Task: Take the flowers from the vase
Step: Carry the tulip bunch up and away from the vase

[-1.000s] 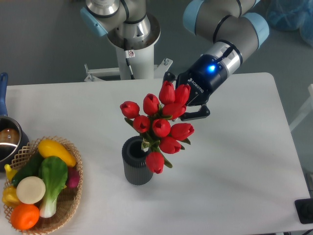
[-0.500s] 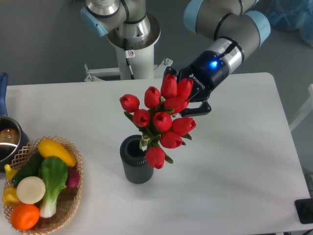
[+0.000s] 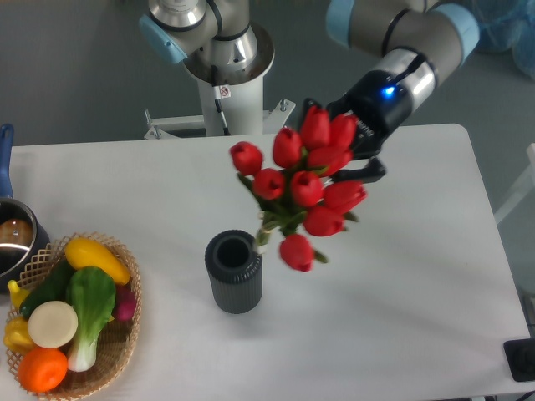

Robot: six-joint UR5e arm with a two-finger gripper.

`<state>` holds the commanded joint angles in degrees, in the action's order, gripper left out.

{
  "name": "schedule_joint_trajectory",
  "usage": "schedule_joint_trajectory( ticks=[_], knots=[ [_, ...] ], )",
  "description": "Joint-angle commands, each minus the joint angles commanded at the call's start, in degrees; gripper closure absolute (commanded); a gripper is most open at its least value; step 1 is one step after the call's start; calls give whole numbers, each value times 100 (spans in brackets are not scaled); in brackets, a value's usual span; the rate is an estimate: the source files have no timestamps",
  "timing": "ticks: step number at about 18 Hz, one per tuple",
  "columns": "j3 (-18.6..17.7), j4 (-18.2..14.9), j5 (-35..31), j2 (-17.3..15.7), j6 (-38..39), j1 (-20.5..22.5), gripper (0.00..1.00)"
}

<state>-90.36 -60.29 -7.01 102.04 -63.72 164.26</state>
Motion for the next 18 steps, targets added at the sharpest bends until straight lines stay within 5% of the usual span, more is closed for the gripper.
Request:
schedule_joint_trajectory(
  ticks=[6, 18],
  knots=[
    [344, 18, -2777, 70, -913, 309, 91],
    [300, -246, -5468, 132, -1152, 853, 97]
  ],
)
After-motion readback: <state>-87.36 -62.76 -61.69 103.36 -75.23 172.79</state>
